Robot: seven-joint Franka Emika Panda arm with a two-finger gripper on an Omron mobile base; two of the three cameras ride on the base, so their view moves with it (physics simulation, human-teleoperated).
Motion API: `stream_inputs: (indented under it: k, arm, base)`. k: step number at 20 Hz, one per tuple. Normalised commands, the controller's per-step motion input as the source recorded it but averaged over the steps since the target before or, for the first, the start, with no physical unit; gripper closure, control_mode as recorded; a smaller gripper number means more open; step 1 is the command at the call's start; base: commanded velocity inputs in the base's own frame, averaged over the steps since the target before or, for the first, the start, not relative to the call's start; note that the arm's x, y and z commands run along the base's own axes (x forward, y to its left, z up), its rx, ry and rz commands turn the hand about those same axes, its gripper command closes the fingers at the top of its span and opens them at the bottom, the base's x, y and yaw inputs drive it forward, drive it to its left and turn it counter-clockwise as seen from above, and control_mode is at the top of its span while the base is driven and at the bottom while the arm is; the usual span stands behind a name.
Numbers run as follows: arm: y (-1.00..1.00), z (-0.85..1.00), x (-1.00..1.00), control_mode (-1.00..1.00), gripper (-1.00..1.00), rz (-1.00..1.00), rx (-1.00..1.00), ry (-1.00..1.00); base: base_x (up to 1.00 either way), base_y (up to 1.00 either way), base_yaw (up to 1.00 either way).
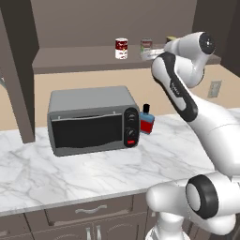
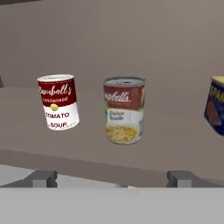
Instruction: Stack two cans on top of the other two cans in the cabinet.
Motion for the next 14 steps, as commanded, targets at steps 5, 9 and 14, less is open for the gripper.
stream_inputs:
  k: [5,9,14]
  arm:
    - [0.00,0.14,0.39,-1.00,-1.00,0.00,0.00,0.05]
    - [0.00,0.08,0.36,-1.00,-1.00,0.00,0.00,0.12]
    - [0.00,-0.02,0.28,-1.00,-1.00,0.00,0.00,0.12]
  base:
    - [0.00,0.00,0.00]
    - [0.00,0.00,0.00]
    - [0.00,0.00,0.00]
